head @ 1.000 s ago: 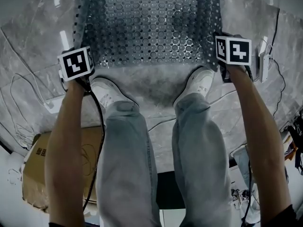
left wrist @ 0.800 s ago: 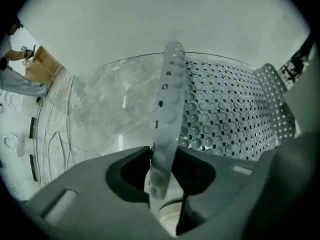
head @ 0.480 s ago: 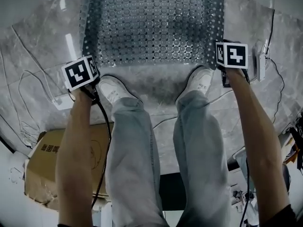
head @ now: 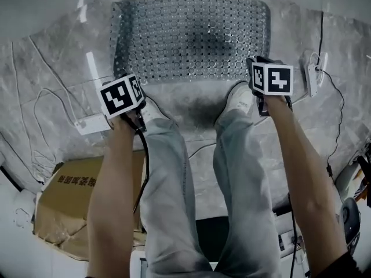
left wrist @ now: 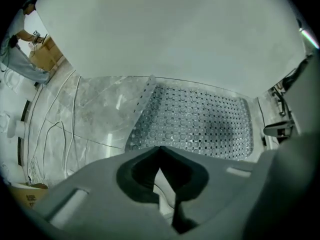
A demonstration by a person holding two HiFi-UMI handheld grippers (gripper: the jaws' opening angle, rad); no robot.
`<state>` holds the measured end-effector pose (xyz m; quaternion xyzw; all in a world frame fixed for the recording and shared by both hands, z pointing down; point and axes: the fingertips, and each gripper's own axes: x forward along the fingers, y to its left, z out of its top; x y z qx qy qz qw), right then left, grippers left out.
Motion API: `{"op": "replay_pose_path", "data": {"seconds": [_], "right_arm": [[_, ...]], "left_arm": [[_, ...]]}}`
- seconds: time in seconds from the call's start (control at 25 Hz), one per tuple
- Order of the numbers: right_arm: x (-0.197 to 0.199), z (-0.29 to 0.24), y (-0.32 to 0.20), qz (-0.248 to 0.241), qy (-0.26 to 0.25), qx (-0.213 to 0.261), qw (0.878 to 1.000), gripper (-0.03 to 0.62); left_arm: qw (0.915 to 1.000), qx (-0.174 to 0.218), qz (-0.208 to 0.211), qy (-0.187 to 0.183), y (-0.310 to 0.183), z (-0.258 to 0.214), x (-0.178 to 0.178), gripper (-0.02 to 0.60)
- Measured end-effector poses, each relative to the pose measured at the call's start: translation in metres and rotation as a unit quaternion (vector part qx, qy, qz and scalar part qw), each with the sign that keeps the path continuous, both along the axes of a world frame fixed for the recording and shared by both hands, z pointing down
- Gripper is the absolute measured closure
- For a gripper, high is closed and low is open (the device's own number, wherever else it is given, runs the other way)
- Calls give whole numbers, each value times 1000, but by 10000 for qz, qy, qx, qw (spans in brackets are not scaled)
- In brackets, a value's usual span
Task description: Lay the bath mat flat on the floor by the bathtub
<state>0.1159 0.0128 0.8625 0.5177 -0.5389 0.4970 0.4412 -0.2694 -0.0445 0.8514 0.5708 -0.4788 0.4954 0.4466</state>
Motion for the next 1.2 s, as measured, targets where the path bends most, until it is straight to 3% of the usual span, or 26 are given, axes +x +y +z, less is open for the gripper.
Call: {"op": "replay_pose_path", "data": {"seconds": [0.44, 0.68, 1.2], "right_arm": [[-20, -87, 14, 433, -537, 428, 9967, 556], [-29, -149, 1, 703, -865, 904, 9897, 588], [-70, -266, -15, 641, -1246, 1619, 9768, 591]], "left_arm": [[9986, 166, -79, 495, 25, -94, 38, 577], [9961, 354, 42, 804, 25, -147, 62, 577], [9852, 1044, 61, 1356, -1, -272, 114, 577]]}}
